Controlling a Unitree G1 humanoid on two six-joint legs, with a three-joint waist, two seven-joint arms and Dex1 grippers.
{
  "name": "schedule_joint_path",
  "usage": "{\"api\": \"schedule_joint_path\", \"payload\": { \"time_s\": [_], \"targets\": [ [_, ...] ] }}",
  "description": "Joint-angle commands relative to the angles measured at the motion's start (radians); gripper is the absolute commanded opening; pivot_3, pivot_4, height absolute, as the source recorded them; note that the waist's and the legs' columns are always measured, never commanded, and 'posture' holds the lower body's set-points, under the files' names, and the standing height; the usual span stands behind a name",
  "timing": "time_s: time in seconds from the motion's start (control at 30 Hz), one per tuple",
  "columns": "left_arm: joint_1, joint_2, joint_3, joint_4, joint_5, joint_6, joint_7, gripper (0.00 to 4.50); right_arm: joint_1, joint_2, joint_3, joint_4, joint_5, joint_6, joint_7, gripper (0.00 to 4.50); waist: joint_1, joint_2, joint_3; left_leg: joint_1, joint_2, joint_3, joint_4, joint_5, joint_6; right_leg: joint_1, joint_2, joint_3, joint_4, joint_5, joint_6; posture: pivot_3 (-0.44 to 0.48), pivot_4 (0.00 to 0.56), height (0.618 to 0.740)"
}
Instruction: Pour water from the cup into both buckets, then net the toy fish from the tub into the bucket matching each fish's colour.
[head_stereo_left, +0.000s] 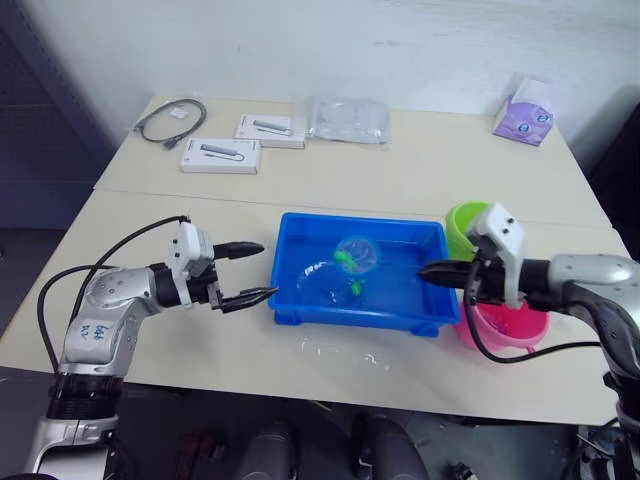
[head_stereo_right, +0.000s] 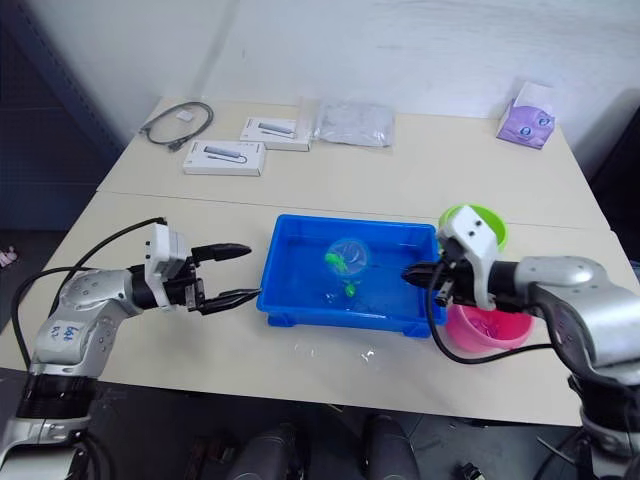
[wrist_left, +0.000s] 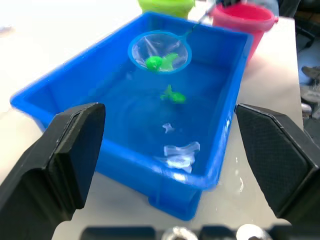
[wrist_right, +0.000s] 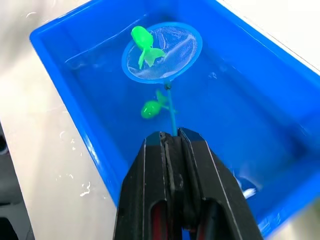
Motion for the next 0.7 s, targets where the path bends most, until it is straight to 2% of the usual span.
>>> {"api": "schedule_joint_path", "payload": {
  "time_s": [0.03,0.2,0.43,0.53,0.7],
  "targets": [
    [-0.035,-0.023,-0.003,-0.034,-0.031,0.011,0.005,4.44,0.095,0.003,-0.141,-0.082,0.05,-0.031,-0.023,0.0,0.003,0.0,0.0,0.0,0.0,0.0,0.0,0.0,0.0,0.0,0.0,0.0,0.0,0.0,0.0,0.0,0.15,0.739],
    [-0.085,-0.067,-0.036,0.004,-0.024,0.007,-0.004,4.44,0.264,0.058,-0.268,-0.125,0.054,-0.104,-0.08,0.0,0.011,0.0,0.0,0.001,0.0,0.001,0.0,0.0,0.0,0.0,0.001,0.0,0.001,0.0,0.0,0.0,0.15,0.739],
    [-0.167,-0.146,-0.039,0.079,-0.048,0.011,-0.015,4.44,0.299,0.093,-0.462,-0.166,0.125,-0.114,-0.186,0.0,0.01,0.0,0.0,0.002,0.0,0.003,0.0,0.0,0.001,0.0,0.003,0.002,0.001,0.001,0.001,0.0,0.15,0.739],
    [-0.211,-0.177,-0.042,0.129,-0.039,-0.005,-0.019,4.44,0.328,0.064,-0.522,-0.156,0.074,-0.168,-0.214,0.0,0.014,0.0,0.0,0.001,0.0,0.002,0.0,0.001,0.001,0.0,0.004,0.002,0.001,0.001,0.001,0.0,0.15,0.739],
    [-0.235,-0.185,-0.059,0.172,-0.014,-0.034,-0.044,4.44,0.365,0.012,-0.544,-0.051,-0.064,-0.316,-0.253,0.0,0.013,0.0,0.0,0.001,-0.001,0.004,0.0,0.001,0.001,0.0,0.009,0.003,0.001,0.001,0.001,0.0,0.15,0.739]
  ]
}}
